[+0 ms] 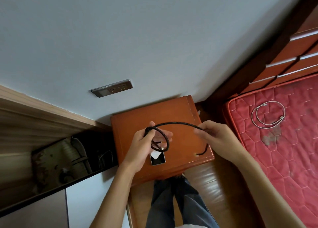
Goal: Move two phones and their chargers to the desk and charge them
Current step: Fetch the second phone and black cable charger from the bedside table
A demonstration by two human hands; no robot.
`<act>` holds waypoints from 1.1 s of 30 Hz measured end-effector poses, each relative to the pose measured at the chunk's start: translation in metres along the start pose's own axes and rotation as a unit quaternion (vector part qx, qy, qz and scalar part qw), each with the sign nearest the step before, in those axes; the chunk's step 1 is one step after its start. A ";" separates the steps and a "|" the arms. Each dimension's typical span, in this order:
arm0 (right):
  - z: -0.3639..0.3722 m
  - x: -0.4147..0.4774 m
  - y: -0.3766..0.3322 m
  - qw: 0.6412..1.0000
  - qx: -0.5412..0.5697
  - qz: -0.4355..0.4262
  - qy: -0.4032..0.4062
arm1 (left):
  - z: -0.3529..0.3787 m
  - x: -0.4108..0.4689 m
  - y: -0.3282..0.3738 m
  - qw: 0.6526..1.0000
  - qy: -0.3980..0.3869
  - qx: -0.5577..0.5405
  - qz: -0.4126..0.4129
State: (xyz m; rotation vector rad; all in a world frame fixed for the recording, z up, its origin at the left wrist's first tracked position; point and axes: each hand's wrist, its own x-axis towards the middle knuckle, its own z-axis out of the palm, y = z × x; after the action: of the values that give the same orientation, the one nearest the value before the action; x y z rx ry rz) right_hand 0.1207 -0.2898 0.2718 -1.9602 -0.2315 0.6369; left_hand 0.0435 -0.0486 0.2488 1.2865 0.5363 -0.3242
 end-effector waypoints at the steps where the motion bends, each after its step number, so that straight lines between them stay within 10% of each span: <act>1: 0.012 0.002 0.002 1.000 0.027 -0.007 -0.002 | 0.004 -0.002 0.004 1.000 -0.012 -0.028 0.003; 18: 0.112 0.018 0.045 0.983 0.138 0.049 -0.109 | 0.017 0.010 0.012 0.995 0.061 -0.083 -0.008; 33: 0.113 0.020 0.091 0.971 0.179 0.156 0.013 | -0.018 0.015 -0.090 0.962 0.150 -0.132 -0.185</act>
State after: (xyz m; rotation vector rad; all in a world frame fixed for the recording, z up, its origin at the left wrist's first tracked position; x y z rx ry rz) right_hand 0.0681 -0.2360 0.1464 -1.6643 0.2029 0.7939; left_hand 0.0064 -0.0534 0.1633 0.9762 1.0503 -0.3544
